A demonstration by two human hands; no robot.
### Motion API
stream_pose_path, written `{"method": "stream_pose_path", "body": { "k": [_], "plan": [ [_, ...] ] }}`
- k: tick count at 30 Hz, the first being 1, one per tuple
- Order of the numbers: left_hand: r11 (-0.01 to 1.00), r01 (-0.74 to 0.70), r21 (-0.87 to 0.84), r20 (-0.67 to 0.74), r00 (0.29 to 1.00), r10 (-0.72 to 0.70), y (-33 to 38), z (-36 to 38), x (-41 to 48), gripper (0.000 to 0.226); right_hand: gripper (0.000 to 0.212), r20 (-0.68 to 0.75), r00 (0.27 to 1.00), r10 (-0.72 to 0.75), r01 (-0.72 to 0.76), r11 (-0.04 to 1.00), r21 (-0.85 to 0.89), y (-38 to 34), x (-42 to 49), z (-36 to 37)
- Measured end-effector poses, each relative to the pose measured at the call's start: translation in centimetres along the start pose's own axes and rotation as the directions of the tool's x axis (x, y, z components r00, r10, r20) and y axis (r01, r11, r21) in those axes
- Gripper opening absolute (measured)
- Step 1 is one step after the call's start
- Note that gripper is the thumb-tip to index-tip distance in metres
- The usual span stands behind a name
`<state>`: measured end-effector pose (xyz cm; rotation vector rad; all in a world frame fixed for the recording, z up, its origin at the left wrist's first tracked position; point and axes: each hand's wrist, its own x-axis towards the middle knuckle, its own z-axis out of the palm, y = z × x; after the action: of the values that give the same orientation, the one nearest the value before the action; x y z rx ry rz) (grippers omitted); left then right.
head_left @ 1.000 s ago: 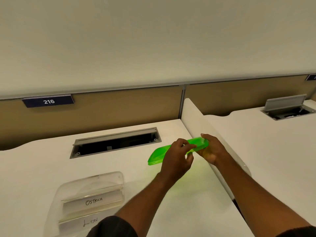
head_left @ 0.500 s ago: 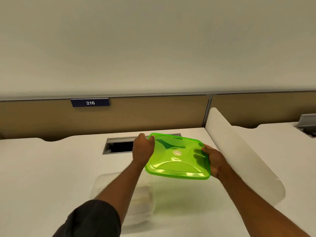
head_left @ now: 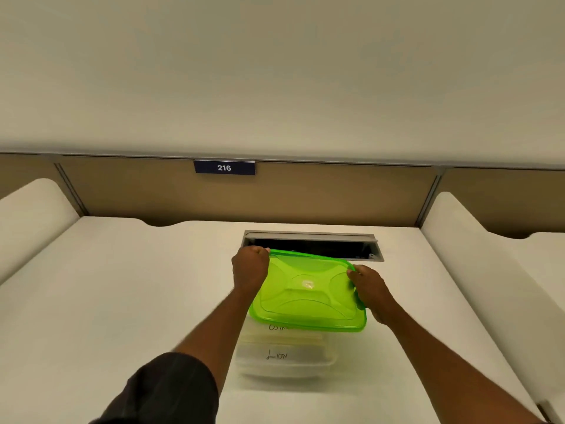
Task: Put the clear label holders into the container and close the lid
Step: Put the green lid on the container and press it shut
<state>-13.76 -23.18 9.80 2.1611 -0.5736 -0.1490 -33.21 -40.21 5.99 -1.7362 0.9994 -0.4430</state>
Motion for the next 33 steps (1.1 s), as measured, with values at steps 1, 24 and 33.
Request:
{"method": "stream_pose_path", "body": {
  "k": [1,24,33],
  "plan": [
    [1.0,0.009,0.021,-0.001,1.0,-0.009,-0.6,-0.3,-0.1,0.033,0.024,-0.024,0.999,-0.036,0.035,0.998,-0.049,0.0,-0.3,0.8],
    [0.96,0.006,0.281,0.132,0.99,-0.045,-8.0,-0.7,-1.7,0.04,0.035,-0.058,0.998,0.011,-0.041,0.842,-0.538,2.8,-1.5,7.0],
    [0.974,0.136,0.182,0.136,0.977,-0.162,-8.5,-0.4,-0.9,0.036,0.036,-0.056,0.998,0.041,-0.066,0.808,-0.585,3.2,-1.5,7.2]
  ]
}}
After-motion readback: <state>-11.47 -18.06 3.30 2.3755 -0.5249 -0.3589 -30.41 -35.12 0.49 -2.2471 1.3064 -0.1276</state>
